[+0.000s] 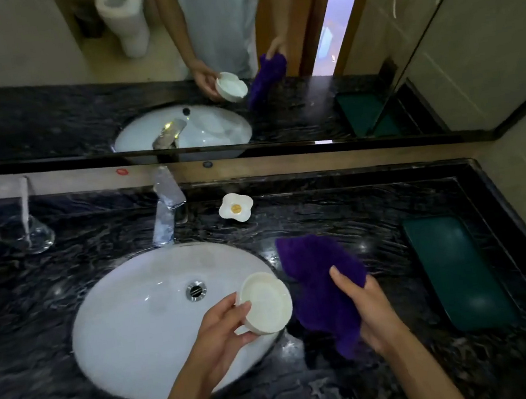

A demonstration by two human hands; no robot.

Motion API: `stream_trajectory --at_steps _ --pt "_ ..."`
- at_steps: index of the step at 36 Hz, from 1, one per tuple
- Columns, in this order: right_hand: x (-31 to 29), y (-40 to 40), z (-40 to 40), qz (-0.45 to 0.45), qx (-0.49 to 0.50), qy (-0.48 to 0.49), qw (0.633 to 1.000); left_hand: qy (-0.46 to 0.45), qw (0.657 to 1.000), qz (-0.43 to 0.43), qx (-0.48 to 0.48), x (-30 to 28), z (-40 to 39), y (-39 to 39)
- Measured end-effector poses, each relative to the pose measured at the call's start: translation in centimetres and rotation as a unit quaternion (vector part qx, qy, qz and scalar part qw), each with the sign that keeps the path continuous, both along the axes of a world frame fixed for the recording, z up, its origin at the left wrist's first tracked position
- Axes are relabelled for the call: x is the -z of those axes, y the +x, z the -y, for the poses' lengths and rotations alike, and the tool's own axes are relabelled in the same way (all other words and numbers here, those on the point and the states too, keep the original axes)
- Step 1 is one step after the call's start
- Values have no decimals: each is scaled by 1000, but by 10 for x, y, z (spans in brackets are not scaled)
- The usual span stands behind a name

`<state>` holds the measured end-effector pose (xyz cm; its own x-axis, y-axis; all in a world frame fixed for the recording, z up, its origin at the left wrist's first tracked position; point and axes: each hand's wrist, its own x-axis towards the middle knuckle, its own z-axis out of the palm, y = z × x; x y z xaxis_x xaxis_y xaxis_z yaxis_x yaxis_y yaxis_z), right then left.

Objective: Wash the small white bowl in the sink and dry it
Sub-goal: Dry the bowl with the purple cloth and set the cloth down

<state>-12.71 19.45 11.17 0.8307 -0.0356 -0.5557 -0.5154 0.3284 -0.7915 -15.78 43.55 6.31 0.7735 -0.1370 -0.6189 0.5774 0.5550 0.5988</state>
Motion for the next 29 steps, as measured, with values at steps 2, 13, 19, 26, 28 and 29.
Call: stream_trajectory --at_steps 2,13,19,26,28,29 --pt "-3 -5 -27 12 -22 -57 998 -19 1000 12 4 -5 -5 -2" --pt "-10 -21 -107 -13 -55 -85 995 -130 990 51 -10 -6 -43 -11" --pt "-14 -25 -129 11 -112 -150 982 -192 980 41 -34 -5 -53 -20" --pt "-16 -27 -145 92 -144 -196 966 -219 974 17 -49 -3 -59 -23" --pt "-17 -27 -146 105 -146 -193 965 -219 974 19 -48 -2 -64 -22" --pt "-18 -26 -147 111 -151 -205 961 -219 974 21 -46 -4 -66 -21"
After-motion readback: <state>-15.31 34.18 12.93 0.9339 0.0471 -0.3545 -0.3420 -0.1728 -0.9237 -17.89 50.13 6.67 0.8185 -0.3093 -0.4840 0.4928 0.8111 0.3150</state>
